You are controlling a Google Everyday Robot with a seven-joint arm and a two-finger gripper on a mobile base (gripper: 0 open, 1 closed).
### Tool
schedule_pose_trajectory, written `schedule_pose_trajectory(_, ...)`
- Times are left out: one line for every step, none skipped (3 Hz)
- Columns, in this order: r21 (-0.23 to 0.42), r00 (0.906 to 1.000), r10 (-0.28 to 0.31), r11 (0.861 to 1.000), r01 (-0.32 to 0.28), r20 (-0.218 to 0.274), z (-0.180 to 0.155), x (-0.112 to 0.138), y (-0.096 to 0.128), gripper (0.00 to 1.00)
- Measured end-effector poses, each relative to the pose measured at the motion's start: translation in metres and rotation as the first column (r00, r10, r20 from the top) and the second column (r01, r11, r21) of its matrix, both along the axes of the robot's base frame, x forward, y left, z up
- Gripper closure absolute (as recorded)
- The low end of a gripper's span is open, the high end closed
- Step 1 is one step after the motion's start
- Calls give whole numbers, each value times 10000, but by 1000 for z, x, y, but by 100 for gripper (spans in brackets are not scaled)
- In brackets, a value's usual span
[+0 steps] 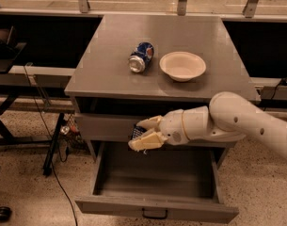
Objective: Place rxbar blueberry into middle drawer
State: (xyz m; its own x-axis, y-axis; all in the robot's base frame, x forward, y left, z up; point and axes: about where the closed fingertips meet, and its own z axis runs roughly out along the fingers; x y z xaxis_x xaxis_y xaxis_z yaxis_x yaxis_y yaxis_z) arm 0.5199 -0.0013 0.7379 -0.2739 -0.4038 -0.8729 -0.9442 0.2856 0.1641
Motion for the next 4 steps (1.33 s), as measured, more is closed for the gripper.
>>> schedule_pose_trajectory(218,9957,-586,9979,603,-713,-48,-6,-20,100)
schedule_pose_trajectory(413,9863,-1140,9920,1196,-1193,-83,-12,-40,100)
schedule_pose_trajectory(536,9711,-1694,9821,1806,-1679,-115,-18,-60,100)
schedule_pose_trajectory(537,9712,-1691,9821,1803,-1678,-115,-18,-60,100)
